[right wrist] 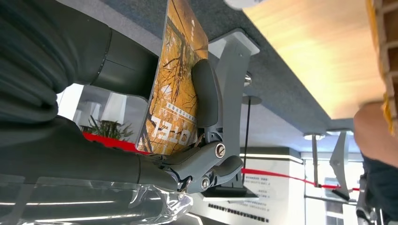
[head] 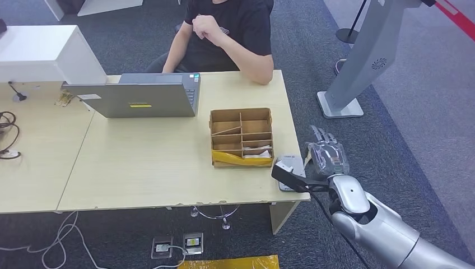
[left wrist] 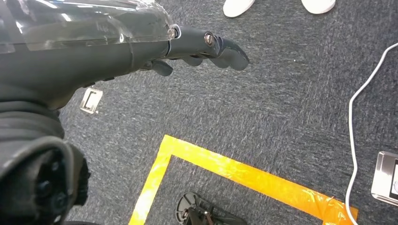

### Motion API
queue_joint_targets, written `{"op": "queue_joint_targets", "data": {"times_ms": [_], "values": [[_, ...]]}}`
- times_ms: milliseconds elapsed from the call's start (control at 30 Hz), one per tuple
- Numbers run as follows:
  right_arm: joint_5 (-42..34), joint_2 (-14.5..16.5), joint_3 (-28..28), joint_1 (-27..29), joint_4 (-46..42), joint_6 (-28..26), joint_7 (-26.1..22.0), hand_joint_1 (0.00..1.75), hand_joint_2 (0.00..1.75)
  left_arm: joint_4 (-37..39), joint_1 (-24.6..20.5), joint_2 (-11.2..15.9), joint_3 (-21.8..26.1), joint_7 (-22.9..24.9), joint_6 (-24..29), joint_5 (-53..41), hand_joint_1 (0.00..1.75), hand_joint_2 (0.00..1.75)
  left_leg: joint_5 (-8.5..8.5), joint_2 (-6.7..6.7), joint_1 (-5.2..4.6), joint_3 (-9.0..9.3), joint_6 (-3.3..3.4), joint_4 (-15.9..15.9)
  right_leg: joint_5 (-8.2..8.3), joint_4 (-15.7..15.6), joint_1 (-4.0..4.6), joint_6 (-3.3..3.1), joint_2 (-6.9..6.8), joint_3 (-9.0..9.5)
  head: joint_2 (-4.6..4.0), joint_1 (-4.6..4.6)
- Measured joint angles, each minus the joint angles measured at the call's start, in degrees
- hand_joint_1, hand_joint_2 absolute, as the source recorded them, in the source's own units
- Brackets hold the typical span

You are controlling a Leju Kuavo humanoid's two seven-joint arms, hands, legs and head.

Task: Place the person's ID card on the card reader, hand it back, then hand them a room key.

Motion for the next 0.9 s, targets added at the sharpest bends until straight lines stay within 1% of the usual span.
{"op": "queue_joint_targets", "data": {"times_ms": [167, 367, 600, 900], "values": [[-0.1, 1.54, 0.46, 0.99, 1.92, -0.35, -0.22, 1.75, 1.75, -0.45, 0.09, -0.05, -0.01, 0.25, 0.0, 0.91, 0.0, 0.0, -0.01, 0.01, 0.01, 0.0, -0.01, 0.0, 0.0, 0.0, 0.01, 0.0, 0.01, -0.01, 0.0, 0.02], [-1.19, 3.58, 1.37, 1.5, 4.21, -1.44, -1.89, 1.75, 1.75, -1.32, 0.34, -0.02, -0.33, 1.37, 0.0, 3.46, 0.0, 0.0, -0.01, 0.02, 0.03, 0.01, -0.01, 0.0, 0.0, 0.0, 0.03, -0.01, 0.01, 0.0, 0.0, 0.01], [-2.86, 5.79, 1.95, 1.76, 7.13, -2.9, -3.32, 1.75, 1.75, -2.3, 0.69, 0.23, -1.82, 2.32, 0.0, 6.03, 0.0, 0.0, -0.01, 0.02, 0.05, 0.01, -0.01, 0.0, -0.01, 0.0, 0.05, -0.01, 0.01, 0.0, 0.0, 0.01], [-4.02, 7.1, 2.61, 2.02, 9.79, -3.93, -3.67, 1.75, 1.75, -3.2, 0.98, 0.54, -4.37, 3.26, 0.0, 8.03, 0.0, 0.0, -0.01, 0.02, 0.05, 0.03, -0.02, 0.0, -0.01, 0.0, 0.05, -0.01, 0.02, 0.01, 0.0, 0.01]]}}
